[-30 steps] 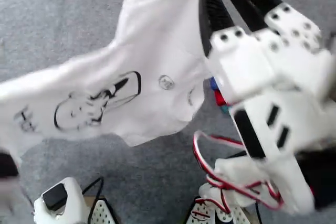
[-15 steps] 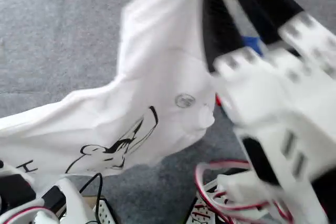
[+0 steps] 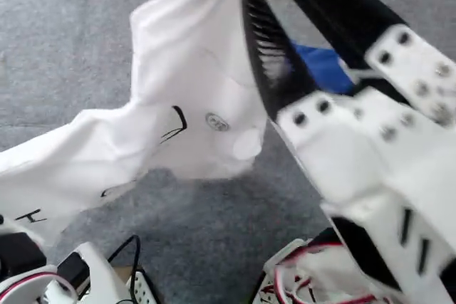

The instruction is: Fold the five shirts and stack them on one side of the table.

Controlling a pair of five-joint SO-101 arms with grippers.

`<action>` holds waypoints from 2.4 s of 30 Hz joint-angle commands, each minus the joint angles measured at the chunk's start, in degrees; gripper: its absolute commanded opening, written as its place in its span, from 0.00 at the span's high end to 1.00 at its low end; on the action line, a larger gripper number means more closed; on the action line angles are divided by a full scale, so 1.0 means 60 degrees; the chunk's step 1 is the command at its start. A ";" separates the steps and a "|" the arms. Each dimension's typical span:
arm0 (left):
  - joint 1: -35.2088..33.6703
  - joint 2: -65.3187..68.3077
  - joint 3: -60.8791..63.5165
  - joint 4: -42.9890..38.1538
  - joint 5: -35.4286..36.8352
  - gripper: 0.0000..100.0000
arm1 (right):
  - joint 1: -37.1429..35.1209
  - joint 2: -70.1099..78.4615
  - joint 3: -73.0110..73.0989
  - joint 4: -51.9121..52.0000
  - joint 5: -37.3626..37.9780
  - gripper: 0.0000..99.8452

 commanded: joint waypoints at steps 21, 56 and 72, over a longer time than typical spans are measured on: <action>0.0520 0.0103 0.7421 -0.5201 -0.0029 0.97 | 0.1802 0.3436 -0.0007 0.0733 -0.1187 0.99; 0.2864 0.8322 1.0103 -1.4007 -0.1788 0.97 | 0.2886 1.0234 -0.0051 -0.0293 -0.1788 0.99; 0.2747 0.8308 1.0733 -0.8454 -0.4059 0.97 | 0.2520 1.0029 0.1473 0.4147 -0.1421 0.99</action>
